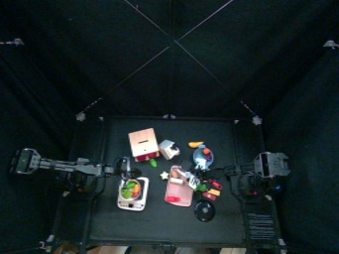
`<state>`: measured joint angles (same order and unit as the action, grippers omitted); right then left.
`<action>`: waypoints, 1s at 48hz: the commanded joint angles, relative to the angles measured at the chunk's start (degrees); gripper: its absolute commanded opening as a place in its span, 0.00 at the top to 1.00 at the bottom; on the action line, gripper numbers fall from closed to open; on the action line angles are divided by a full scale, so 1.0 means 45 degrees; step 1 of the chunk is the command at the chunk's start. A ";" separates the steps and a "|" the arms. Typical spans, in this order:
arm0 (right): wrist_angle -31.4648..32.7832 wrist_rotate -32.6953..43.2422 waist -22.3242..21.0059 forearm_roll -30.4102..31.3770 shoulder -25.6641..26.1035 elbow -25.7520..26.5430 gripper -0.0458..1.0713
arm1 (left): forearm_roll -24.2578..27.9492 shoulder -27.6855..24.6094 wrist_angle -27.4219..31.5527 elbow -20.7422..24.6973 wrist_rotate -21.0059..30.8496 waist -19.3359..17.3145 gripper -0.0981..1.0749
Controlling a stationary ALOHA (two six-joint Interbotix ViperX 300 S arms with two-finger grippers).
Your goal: Place ketchup on plate
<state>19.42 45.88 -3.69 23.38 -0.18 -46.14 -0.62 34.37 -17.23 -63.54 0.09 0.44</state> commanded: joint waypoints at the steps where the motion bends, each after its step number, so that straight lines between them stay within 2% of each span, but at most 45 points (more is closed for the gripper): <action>1: -0.0039 0.0000 -0.0020 0.0000 0.0176 0.0215 0.24 | -0.0020 -0.0020 -0.0117 0.0234 0.0020 0.0020 0.62; 15: 0.0020 0.0078 0.0117 -0.0313 0.0488 0.0254 0.45 | -0.0020 -0.0039 -0.0117 0.0234 0.0020 0.0020 0.62; 33: 0.1250 0.0605 0.0742 -0.1211 0.1875 0.0664 0.45 | -0.0273 -0.0020 -0.0117 0.0234 0.0020 0.0020 0.62; 40: 0.1914 0.2188 0.1230 -0.1172 0.2480 0.0684 0.45 | -0.0488 -0.0020 -0.0117 0.0234 0.0020 0.0020 0.62; 48: 0.2480 0.4492 0.2188 -0.0215 0.2813 0.0586 0.45 | -0.0586 -0.0020 -0.0117 0.0234 0.0000 0.0020 0.62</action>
<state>29.71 61.96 3.96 20.30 10.46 -44.30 -3.08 34.28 -17.23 -63.46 0.09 0.35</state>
